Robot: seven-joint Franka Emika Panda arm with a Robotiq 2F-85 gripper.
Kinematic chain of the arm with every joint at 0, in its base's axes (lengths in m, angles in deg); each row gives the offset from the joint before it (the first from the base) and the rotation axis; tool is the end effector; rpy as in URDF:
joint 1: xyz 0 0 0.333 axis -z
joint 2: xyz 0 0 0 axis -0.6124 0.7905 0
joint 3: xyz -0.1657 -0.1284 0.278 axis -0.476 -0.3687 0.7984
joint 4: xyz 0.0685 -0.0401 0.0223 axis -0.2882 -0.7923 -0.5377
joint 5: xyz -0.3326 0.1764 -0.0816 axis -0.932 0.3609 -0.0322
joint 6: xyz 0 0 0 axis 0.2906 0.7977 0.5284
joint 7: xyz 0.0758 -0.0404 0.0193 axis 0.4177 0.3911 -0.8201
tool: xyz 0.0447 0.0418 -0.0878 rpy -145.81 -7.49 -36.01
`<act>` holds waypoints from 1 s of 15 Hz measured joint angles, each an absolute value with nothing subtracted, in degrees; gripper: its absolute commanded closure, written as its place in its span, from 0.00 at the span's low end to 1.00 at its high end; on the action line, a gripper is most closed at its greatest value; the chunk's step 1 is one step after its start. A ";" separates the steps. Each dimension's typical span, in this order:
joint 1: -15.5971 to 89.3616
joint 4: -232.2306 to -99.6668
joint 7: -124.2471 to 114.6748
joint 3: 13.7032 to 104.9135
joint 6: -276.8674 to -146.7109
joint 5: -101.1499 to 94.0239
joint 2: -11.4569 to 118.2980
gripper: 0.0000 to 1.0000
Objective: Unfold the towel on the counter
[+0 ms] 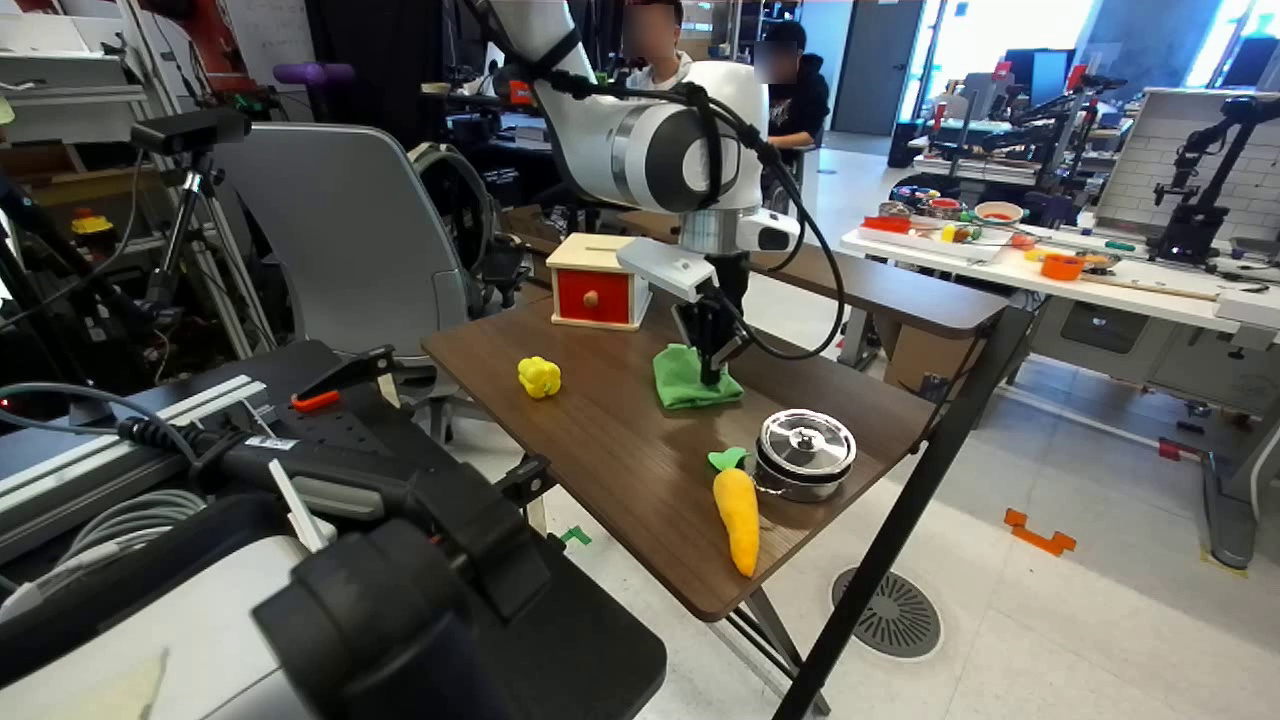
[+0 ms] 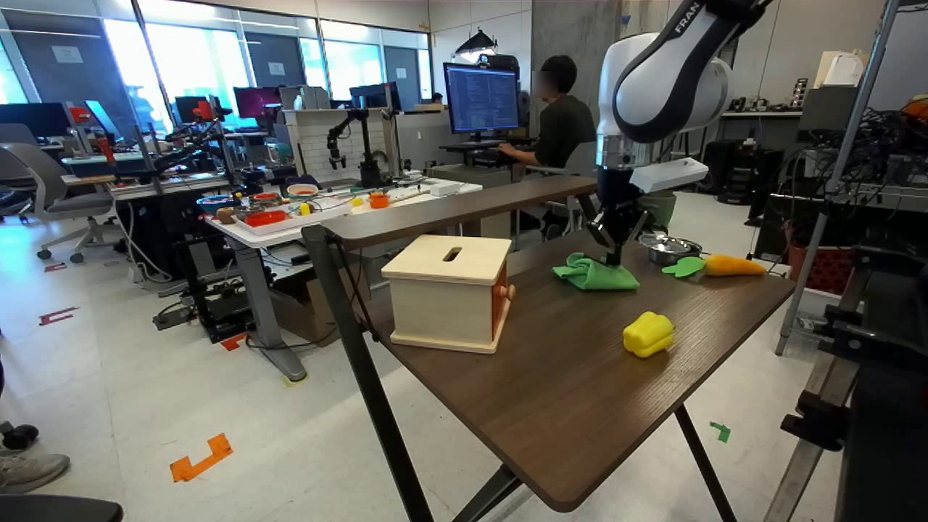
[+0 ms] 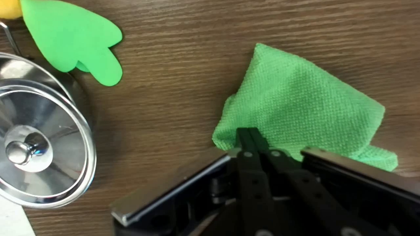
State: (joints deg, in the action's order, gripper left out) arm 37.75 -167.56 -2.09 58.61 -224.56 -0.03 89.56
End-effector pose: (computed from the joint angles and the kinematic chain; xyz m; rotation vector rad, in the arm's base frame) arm 0.6905 -0.0490 0.1060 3.0702 -0.2846 0.0256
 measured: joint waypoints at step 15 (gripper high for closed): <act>37.15 -171.02 -2.57 59.42 -224.65 -0.03 82.53 1.00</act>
State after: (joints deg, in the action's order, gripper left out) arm 37.15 -171.02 -2.57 59.42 -224.65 -0.03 82.53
